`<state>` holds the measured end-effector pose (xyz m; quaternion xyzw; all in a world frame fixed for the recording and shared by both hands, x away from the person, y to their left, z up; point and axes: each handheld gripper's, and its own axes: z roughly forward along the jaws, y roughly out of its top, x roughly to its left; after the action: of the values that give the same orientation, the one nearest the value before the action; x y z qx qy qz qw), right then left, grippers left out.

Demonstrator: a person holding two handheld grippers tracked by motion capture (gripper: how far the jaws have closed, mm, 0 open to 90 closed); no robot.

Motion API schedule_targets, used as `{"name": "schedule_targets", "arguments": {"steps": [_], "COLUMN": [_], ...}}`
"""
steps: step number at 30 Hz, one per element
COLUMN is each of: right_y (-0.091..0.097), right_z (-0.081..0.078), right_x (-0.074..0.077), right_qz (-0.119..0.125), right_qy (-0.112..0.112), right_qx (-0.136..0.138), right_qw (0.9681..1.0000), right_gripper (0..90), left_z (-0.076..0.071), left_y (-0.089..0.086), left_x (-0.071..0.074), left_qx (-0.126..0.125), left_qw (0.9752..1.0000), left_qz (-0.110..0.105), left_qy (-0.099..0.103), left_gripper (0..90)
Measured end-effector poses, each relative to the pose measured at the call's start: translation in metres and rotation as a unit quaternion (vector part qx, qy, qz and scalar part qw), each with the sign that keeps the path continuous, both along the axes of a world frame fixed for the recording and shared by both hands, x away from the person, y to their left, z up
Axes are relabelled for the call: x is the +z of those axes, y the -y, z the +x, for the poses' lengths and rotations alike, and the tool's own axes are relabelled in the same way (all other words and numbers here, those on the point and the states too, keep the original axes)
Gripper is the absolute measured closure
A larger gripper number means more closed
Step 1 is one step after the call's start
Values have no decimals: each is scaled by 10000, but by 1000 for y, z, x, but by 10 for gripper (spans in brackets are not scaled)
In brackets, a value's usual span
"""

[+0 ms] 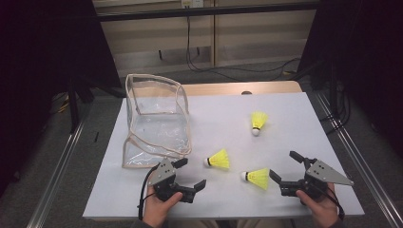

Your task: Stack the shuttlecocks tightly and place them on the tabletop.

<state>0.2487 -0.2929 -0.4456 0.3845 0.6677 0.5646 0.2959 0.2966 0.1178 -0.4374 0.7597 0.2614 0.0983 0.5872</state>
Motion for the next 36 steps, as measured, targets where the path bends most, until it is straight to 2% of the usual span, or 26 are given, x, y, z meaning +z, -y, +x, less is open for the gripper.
{"name": "schedule_targets", "arguments": {"steps": [7, 14, 24, 36], "right_y": [0, 0, 0, -1], "right_z": [0, 0, 0, 0], "right_x": [0, 0, 1, 1], "right_qz": [-7, 4, -17, -44], "right_qy": [-3, -9, 9, 14], "right_qx": [-8, 18, 14, 50], "right_qw": [10000, 10000, 10000, 10000], "right_gripper": [15, 16, 16, 17], "left_z": [1, 4, 7, 11], "left_y": [10, 22, 35, 49], "left_x": [-1, 0, 1, 0], "left_qx": [-78, -55, -83, 19], "left_qw": [10000, 9999, 9996, 9992], "left_qz": [50, 45, 191, 281], "left_qy": [-36, -87, -170, -277], "left_gripper": [14, 14, 14, 14]}}
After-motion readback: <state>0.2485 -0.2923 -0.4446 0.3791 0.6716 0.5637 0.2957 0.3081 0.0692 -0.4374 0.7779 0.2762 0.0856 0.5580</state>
